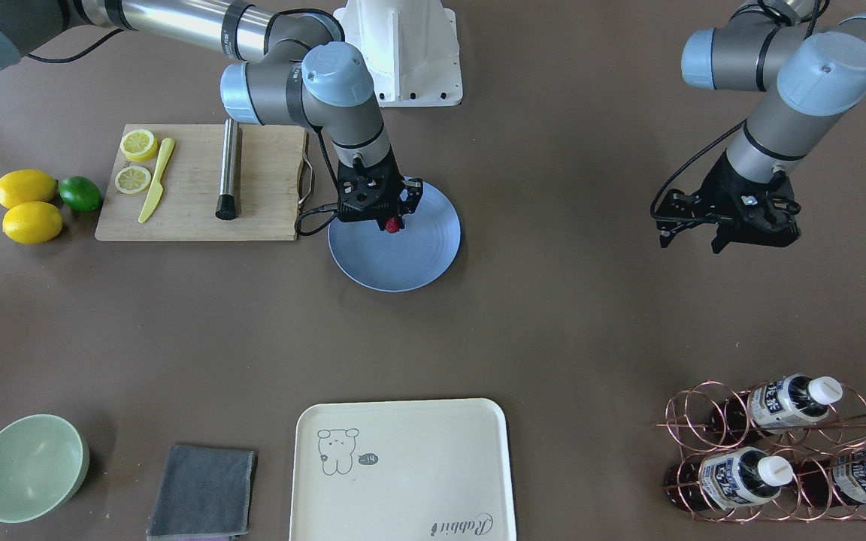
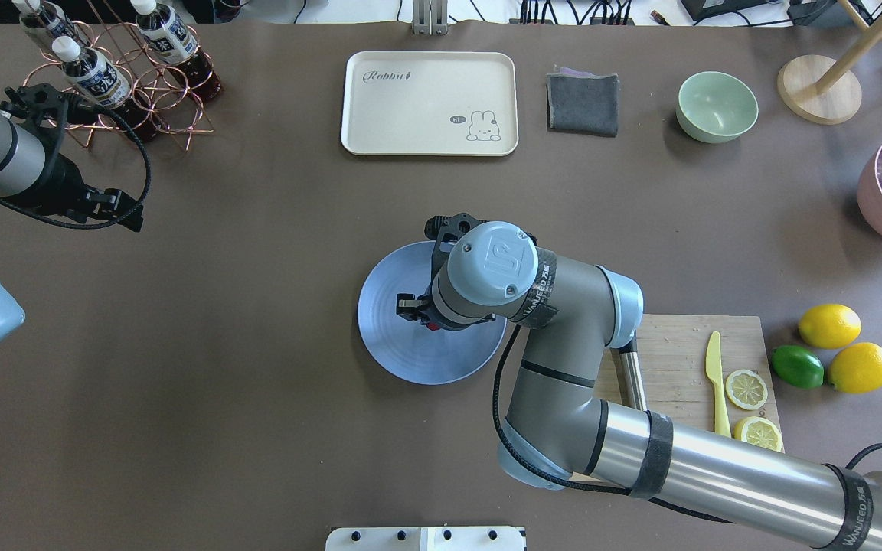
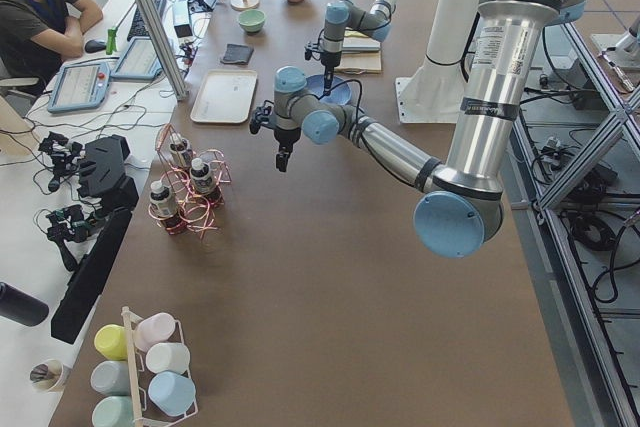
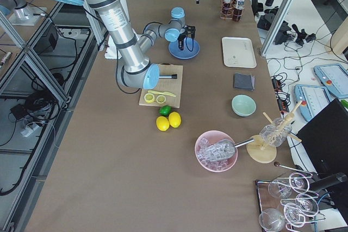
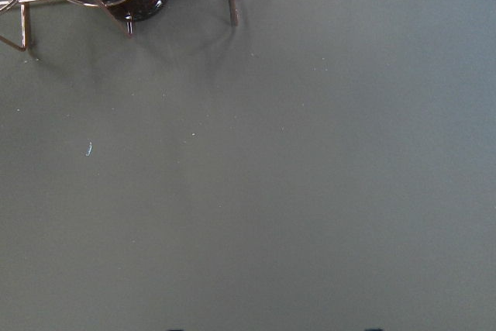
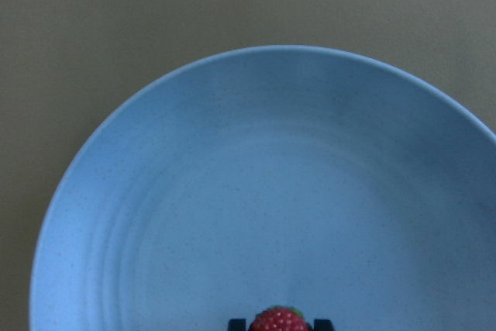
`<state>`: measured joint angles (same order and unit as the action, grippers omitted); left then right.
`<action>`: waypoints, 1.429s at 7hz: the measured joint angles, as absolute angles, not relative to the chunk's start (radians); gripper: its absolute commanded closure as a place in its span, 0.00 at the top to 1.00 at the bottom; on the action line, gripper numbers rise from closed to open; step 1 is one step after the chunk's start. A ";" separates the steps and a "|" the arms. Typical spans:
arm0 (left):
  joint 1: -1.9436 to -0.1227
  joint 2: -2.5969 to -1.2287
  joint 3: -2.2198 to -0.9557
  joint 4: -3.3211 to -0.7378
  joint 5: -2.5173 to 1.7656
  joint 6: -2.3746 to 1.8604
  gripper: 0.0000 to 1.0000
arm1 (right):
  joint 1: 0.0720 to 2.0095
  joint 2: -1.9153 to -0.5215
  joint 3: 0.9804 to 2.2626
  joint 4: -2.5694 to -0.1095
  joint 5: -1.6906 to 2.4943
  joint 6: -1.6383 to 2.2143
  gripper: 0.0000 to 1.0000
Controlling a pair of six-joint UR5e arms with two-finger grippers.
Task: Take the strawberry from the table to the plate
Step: 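Carry the strawberry with the right gripper over the blue plate, then release the strawberry onto the plate and lift the right gripper away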
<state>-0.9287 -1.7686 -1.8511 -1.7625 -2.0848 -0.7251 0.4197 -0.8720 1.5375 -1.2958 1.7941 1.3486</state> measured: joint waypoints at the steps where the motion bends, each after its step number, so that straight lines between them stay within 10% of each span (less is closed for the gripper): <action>1: -0.928 -1.769 -1.851 -1.763 -2.085 -0.725 0.83 | 0.419 -0.872 1.538 -1.295 1.792 1.349 1.00; 10: -1.196 -1.690 -1.869 -1.674 -2.239 -0.378 0.97 | 1.141 -1.390 1.835 -1.645 2.231 0.383 1.00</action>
